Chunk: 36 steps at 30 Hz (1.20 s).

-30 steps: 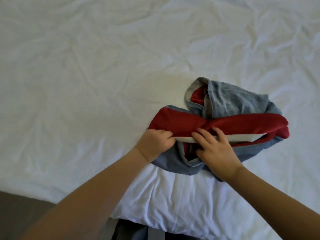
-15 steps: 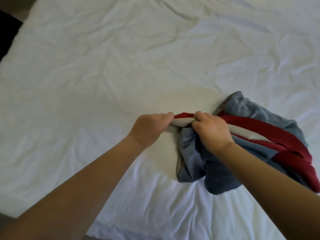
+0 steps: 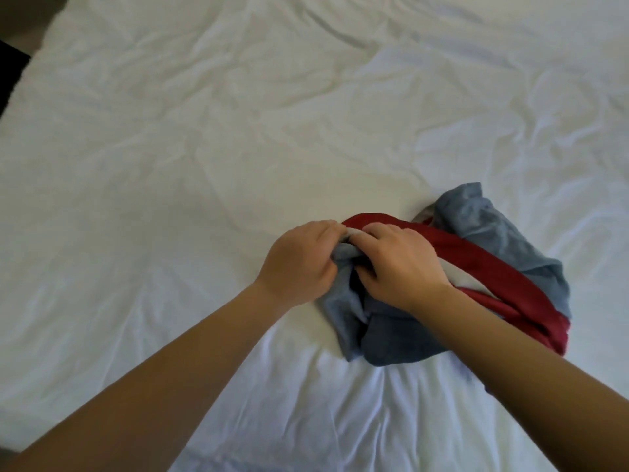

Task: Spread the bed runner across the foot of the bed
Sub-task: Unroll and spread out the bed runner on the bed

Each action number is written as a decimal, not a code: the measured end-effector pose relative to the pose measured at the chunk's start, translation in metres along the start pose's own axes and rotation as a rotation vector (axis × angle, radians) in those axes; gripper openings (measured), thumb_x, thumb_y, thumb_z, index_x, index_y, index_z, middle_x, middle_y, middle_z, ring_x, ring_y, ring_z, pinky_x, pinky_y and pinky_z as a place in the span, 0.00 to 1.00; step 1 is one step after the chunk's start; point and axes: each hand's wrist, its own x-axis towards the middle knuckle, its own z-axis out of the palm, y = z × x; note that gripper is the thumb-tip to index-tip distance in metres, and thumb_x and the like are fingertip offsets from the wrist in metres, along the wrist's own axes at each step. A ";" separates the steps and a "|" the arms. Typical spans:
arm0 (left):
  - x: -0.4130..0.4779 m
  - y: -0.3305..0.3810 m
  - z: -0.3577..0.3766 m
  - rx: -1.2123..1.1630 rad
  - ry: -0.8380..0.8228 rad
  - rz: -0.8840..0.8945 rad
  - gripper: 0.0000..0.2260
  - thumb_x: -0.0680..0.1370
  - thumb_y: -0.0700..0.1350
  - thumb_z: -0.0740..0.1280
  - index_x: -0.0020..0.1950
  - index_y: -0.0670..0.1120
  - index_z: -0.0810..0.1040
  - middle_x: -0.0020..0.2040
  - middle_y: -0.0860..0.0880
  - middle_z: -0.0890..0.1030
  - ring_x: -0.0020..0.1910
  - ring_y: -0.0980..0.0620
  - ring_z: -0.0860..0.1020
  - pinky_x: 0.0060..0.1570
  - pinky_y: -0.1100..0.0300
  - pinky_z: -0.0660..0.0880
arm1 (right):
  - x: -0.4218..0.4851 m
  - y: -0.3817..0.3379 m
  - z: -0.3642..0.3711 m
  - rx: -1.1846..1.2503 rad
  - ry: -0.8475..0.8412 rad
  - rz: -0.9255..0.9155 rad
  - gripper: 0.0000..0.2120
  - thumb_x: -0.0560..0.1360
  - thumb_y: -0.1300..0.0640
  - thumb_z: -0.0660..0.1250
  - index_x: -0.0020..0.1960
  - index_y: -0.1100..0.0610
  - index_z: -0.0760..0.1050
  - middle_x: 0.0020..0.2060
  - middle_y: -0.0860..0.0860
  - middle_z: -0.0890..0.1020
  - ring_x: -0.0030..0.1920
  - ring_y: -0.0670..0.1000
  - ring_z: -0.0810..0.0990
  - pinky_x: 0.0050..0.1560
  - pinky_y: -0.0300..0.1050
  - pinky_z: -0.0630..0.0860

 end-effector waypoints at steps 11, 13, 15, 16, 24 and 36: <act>0.041 0.093 0.052 0.200 -0.130 0.264 0.30 0.67 0.57 0.70 0.65 0.45 0.74 0.63 0.43 0.76 0.58 0.45 0.77 0.56 0.50 0.74 | -0.089 0.122 -0.015 -0.032 -0.065 0.232 0.33 0.72 0.35 0.61 0.73 0.43 0.59 0.65 0.49 0.73 0.62 0.55 0.74 0.54 0.55 0.76; 0.043 0.101 0.069 0.316 -0.117 0.264 0.23 0.68 0.47 0.71 0.62 0.45 0.76 0.55 0.44 0.80 0.45 0.44 0.80 0.41 0.51 0.77 | -0.091 0.130 -0.004 -0.051 -0.102 0.208 0.33 0.73 0.40 0.63 0.74 0.42 0.55 0.65 0.49 0.72 0.61 0.54 0.75 0.52 0.55 0.76; 0.045 0.103 0.080 0.378 -0.044 0.265 0.12 0.70 0.41 0.70 0.52 0.45 0.80 0.40 0.47 0.80 0.33 0.46 0.78 0.29 0.54 0.73 | -0.090 0.133 0.004 -0.063 -0.107 0.199 0.32 0.74 0.47 0.63 0.75 0.43 0.53 0.64 0.49 0.73 0.59 0.54 0.76 0.51 0.54 0.75; 0.045 0.104 0.082 0.410 -0.023 0.276 0.06 0.70 0.40 0.71 0.46 0.45 0.80 0.34 0.48 0.78 0.29 0.47 0.76 0.27 0.55 0.72 | -0.090 0.135 0.005 -0.064 -0.091 0.188 0.30 0.76 0.49 0.61 0.75 0.43 0.54 0.63 0.50 0.75 0.58 0.54 0.77 0.51 0.53 0.75; 0.074 0.119 0.069 0.510 0.091 0.401 0.06 0.68 0.34 0.67 0.34 0.44 0.75 0.29 0.46 0.74 0.24 0.46 0.73 0.23 0.57 0.69 | -0.106 0.169 -0.024 0.000 0.029 0.155 0.25 0.76 0.57 0.60 0.72 0.48 0.63 0.58 0.53 0.78 0.54 0.58 0.78 0.44 0.49 0.74; 0.172 0.231 0.097 0.409 0.139 0.517 0.07 0.64 0.32 0.71 0.35 0.42 0.77 0.30 0.44 0.76 0.26 0.44 0.76 0.23 0.56 0.71 | -0.199 0.290 -0.057 0.110 0.198 0.581 0.29 0.67 0.68 0.63 0.64 0.46 0.75 0.48 0.61 0.83 0.48 0.66 0.79 0.47 0.53 0.75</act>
